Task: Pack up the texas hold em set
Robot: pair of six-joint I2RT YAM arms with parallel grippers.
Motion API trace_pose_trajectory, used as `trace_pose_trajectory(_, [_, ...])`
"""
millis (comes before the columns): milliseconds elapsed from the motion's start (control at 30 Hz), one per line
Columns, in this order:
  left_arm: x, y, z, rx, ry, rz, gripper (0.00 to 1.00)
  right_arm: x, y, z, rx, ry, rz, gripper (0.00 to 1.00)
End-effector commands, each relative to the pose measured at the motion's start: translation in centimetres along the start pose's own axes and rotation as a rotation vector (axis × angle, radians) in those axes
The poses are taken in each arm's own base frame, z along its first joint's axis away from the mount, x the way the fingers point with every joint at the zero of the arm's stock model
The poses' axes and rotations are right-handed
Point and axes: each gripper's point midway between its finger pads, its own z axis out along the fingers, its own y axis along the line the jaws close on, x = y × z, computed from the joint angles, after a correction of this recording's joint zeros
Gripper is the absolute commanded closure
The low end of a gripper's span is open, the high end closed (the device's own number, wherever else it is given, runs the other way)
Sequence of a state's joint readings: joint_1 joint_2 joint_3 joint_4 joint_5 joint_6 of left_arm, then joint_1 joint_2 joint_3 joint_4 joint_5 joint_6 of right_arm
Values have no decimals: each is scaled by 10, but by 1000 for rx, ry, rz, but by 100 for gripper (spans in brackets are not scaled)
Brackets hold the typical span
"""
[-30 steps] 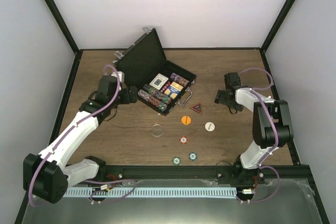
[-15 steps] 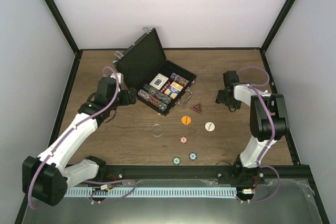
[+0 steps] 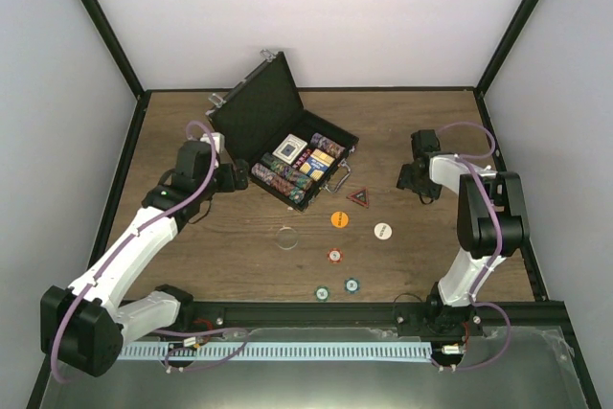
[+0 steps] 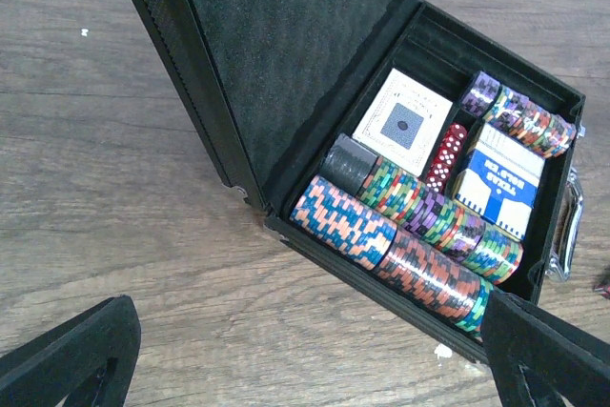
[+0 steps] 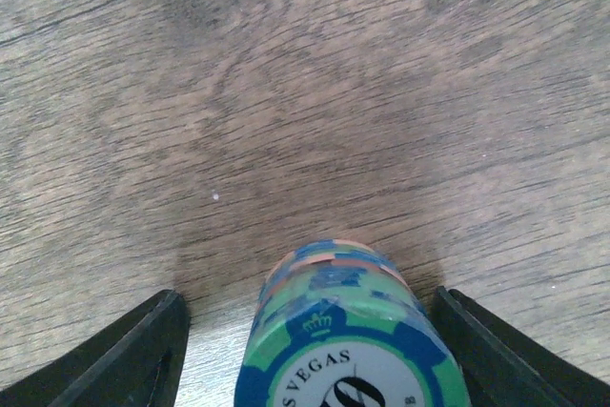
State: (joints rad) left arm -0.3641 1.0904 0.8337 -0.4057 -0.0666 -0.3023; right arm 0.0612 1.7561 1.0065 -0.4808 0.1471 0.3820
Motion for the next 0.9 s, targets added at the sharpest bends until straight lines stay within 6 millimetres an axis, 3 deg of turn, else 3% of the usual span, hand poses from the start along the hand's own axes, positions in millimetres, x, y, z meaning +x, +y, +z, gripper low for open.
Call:
trace_pose_trajectory(0, [-4,-2,-4,19,-24,1,0,26,-16,8,36,81,17,30])
trace_pose_trajectory(233, [-4,-1,-7,16,-34,-1,0,34,-8,11,-27,102,30,39])
trace_pose_trajectory(467, [-5,-1,-8,19,-39,-2,0,41,-14,14,0,109,21,45])
trace_pose_trajectory(867, [-5,-1,-8,23,-38,-4,0,48,3,14,-108,125,-6,61])
